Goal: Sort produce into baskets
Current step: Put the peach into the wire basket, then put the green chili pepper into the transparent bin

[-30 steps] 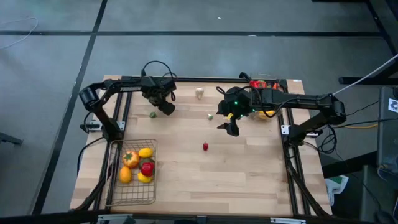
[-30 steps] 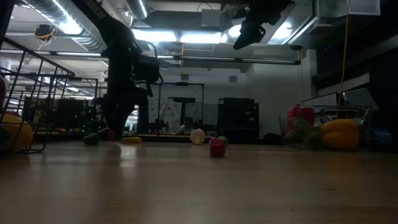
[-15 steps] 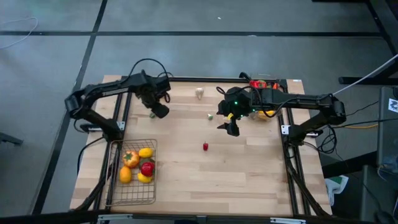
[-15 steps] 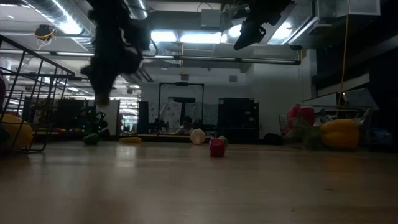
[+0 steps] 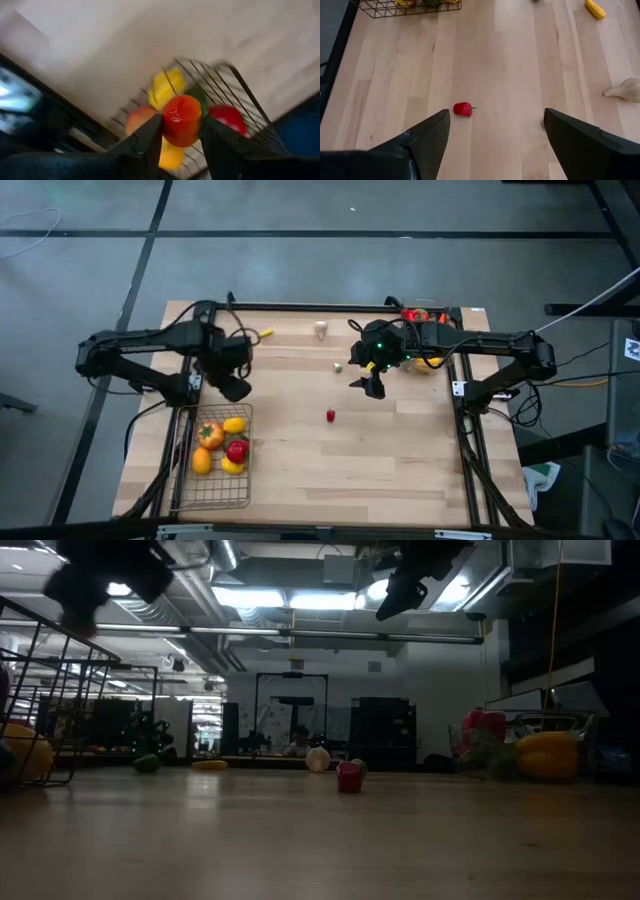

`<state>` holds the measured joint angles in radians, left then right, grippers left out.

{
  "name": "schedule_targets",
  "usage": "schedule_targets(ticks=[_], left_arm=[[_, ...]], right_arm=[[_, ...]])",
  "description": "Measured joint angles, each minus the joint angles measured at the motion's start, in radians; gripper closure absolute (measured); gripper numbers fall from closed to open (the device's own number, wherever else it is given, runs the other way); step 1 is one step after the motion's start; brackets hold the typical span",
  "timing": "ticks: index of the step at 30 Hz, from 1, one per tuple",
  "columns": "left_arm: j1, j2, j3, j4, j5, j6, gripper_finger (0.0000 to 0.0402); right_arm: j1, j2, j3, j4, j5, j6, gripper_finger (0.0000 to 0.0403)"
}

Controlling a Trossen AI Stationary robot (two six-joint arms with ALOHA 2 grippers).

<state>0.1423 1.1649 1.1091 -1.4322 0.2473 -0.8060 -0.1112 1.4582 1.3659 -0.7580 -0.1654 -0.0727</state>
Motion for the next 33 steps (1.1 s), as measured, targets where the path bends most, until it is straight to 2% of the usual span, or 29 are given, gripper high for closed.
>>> schedule_targets(ticks=[4,7,13,27,33], left_arm=[[-0.107,-0.032,0.0,0.0,0.039,-0.133,0.0279],[-0.175,-0.044,0.0,0.0,0.059,-0.172,0.0279],[-0.267,-0.046,0.0,0.0,0.064,-0.105,0.0279],[-0.305,-0.044,-0.005,0.001,0.058,-0.077,0.0276],[-0.316,-0.043,-0.047,-0.005,0.055,-0.119,0.0227]], right_arm=[[0.0,0.0,0.0,0.0,0.0,0.0,0.0084],[0.0,0.0,0.0,0.0,0.0,0.0,0.0084],[0.0,0.0,0.0,0.0,0.0,0.0,0.0084],[0.0,0.0,0.0,0.0,0.0,-0.011,0.0084],[0.0,0.0,0.0,0.0,0.0,-0.011,0.0084]])
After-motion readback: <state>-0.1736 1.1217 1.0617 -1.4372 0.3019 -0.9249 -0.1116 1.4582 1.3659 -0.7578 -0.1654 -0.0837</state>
